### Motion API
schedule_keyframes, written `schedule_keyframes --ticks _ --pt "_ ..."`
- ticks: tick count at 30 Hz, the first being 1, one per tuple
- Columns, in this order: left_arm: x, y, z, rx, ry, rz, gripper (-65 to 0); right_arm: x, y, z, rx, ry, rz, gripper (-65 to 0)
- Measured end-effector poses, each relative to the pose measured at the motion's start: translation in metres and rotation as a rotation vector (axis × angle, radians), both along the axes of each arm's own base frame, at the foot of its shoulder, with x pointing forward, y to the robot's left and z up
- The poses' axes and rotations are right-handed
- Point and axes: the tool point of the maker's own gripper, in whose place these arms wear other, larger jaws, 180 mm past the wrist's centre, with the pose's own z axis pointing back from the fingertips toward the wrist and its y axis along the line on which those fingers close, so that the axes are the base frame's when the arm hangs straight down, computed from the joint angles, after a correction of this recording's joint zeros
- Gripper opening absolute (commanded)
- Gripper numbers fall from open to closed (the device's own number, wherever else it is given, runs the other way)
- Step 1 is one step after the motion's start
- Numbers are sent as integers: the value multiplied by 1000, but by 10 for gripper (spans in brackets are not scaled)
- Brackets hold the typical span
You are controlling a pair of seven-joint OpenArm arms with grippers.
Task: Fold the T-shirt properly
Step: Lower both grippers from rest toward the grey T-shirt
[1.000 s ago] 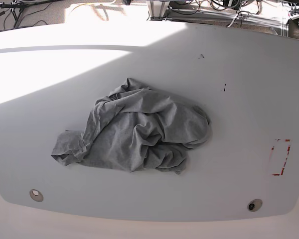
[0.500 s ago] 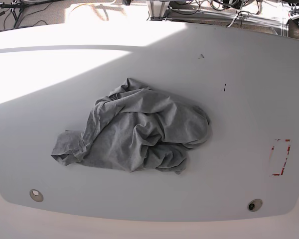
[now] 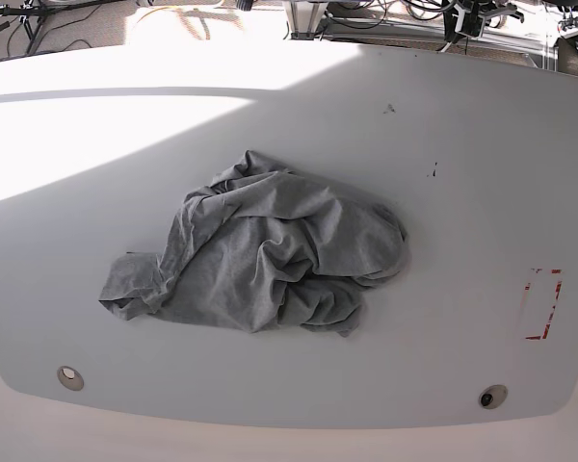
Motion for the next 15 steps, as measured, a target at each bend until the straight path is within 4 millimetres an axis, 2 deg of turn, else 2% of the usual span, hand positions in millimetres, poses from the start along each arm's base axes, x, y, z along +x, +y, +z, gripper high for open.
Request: schedule_keyframes --ticks 3,6,9,12,13,14,15 --pt "4 1 3 10 -1 3 -622 15 0 2 2 -25 16 -561" --pt "13 -1 10 7 -28 -5 -578 36 -1 5 -2 -79 30 -552" --pt "23 -4 16 3 -59 -1 -494 55 -5 9 -14 -130 44 -487" --pt "34 -8 23 -8 -97 12 -382 71 -10 11 -28 -156 42 -404" --pt "37 -10 25 -14 -111 20 -364 75 -11 10 -29 -157 44 -392" --pt "39 -10 26 -16 -117 21 -314 78 -11 8 -26 -147 48 -366" --pt "42 -12 27 -19 -126 21 -300 84 -11 9 -25 -155 52 -363"
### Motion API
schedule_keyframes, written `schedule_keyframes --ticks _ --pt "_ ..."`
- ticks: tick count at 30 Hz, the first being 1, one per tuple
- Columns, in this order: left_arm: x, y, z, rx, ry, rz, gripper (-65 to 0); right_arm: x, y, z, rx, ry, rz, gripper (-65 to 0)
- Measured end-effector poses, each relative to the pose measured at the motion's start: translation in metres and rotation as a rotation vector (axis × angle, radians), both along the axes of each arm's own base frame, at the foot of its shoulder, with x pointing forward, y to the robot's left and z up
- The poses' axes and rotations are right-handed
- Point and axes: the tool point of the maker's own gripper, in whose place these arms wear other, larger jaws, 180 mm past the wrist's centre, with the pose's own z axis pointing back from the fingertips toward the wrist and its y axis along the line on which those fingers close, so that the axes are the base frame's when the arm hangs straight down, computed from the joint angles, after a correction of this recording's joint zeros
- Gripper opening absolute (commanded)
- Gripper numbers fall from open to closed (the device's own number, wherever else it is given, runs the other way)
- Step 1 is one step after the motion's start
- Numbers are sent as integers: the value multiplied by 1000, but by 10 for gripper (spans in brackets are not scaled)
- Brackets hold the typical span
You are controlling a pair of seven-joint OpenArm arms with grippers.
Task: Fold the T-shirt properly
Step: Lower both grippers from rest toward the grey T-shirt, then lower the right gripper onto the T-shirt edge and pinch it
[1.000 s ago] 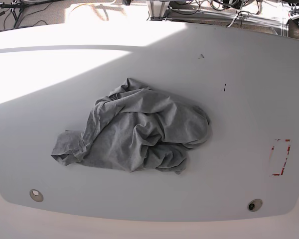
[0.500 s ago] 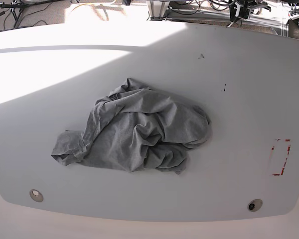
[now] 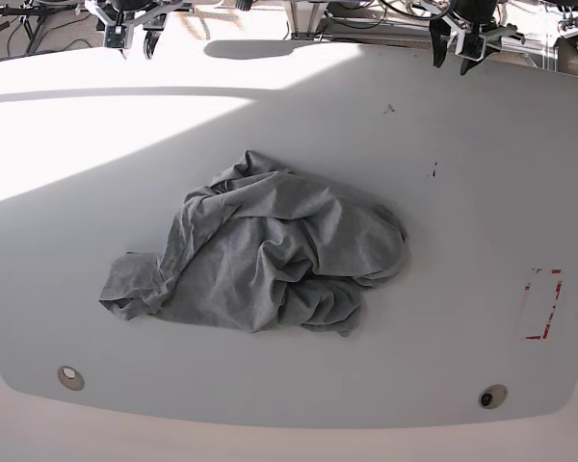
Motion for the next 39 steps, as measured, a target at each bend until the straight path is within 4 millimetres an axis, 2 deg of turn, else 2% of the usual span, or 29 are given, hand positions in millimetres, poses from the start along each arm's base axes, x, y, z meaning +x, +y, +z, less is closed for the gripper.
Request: schedule_keyframes --ticks 2,11,17,23,26,32,36,39 --pt "3 -2 1 -5 -7 -5 -271 10 1 0 3 -9 12 -355" --pt "38 0 14 -1 -103 1 -271 65 -3 11 -4 -108 17 -352" --pt "61 -2 23 -8 -168 13 -268 117 -5 26 -4 -182 22 -352" --pt "93 -7 39 -29 -263 24 -267 174 -6 44 5 -248 11 -350" --pt "104 -8 46 -37 -298 43 -267 199 -7 50 17 -259 3 -325" --pt "120 -11 55 -53 -342 49 -267 243 -10 64 34 -292 -13 -185" --pt "128 -10 61 -51 -367 50 -267 265 -2 57 41 -258 21 -125" --pt "131 -10 63 -51 -380 52 -267 276 13 50 69 -240 73 -125"
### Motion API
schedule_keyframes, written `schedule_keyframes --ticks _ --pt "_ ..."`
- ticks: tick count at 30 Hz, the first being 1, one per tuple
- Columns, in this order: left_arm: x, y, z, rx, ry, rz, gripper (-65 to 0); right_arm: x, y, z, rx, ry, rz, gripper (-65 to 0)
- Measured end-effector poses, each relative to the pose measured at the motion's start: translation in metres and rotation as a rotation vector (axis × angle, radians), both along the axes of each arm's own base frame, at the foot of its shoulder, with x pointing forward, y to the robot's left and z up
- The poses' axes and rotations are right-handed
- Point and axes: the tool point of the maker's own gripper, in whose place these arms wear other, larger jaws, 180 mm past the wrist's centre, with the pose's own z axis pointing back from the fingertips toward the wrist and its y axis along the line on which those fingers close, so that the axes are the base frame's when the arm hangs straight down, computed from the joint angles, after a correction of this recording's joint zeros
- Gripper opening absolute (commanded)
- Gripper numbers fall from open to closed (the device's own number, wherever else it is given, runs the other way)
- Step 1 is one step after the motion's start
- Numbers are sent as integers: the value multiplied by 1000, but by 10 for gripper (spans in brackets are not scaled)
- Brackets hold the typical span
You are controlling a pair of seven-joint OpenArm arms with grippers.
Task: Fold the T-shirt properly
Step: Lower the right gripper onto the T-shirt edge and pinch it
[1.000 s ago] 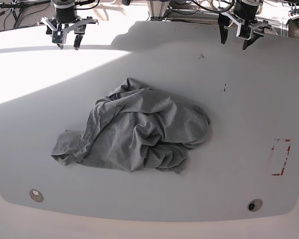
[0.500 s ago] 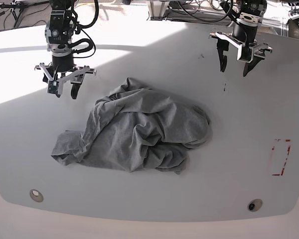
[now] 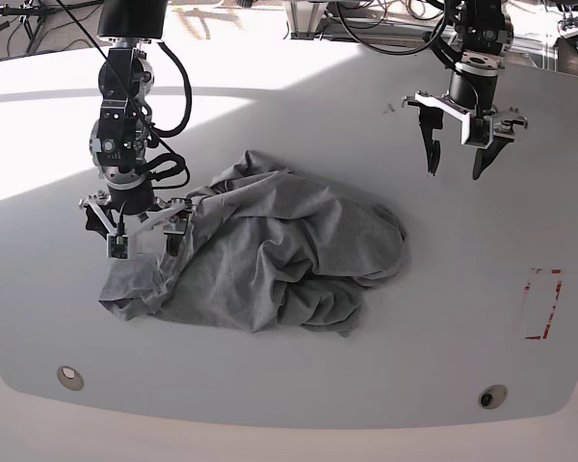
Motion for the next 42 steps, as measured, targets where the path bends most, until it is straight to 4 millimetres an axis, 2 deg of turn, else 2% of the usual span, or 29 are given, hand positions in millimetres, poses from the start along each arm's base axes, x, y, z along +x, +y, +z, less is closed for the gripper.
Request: schedule_keyframes --ticks 3,7,20,26,33,42 --pt "0 0 -1 -1 3 -1 -267 12 5 -6 22 11 12 -135" --pt "0 0 0 0 2 0 -267 31 -6 -13 23 35 -25 -141" --pt "1 0 -1 -1 1 -1 -267 95 -13 -13 50 50 5 -141" --pt "1 0 -1 0 3 1 -267 120 -34 -10 42 14 -23 -141" --pt "1 0 -2 -1 6 0 -267 130 -59 -29 46 53 -73 -140" --pt "2 1 -5 -1 12 4 -267 125 -58 -48 69 102 -85 -138"
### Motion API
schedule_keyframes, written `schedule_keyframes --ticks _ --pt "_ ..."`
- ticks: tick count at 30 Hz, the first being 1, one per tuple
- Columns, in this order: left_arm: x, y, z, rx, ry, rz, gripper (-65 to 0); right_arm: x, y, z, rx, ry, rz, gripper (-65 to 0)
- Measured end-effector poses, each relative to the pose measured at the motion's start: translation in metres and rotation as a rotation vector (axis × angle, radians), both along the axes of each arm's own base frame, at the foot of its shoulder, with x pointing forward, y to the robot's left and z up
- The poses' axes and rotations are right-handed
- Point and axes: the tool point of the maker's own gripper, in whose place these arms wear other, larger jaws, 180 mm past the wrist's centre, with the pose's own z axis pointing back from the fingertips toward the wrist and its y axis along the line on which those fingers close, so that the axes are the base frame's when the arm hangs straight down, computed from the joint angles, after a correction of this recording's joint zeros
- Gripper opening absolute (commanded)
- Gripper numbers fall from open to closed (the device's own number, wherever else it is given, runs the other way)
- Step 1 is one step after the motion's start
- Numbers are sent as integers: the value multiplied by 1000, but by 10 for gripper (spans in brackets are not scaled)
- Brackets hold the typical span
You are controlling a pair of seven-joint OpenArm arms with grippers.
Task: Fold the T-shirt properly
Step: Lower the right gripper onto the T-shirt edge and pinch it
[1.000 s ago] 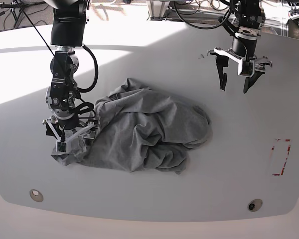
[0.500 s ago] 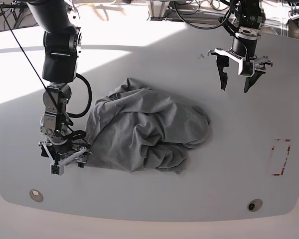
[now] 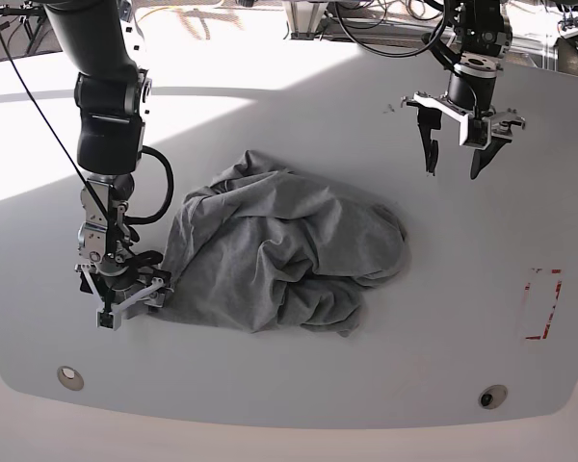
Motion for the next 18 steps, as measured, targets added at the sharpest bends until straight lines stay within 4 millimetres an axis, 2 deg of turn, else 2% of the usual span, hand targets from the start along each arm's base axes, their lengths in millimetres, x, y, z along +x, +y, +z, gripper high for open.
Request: schedule_keyframes --ticks 4,8,12,15,17,18 --pt "1 1 -2 -1 0 3 -267 1 10 -4 21 3 5 -138" --pt "3 2 -5 -1 10 4 -267 -3 23 -18 46 31 16 -140" --pt "5 3 -9 2 37 12 -267 -7 26 -28 57 37 12 -160" --pt "8 4 -16 7 89 21 -267 -8 23 -31 55 31 6 -263" --pt "13 5 -17 9 105 26 -267 -8 21 -31 52 29 4 -390" --pt "16 6 -17 10 108 29 -267 -8 21 -31 53 29 3 -495"
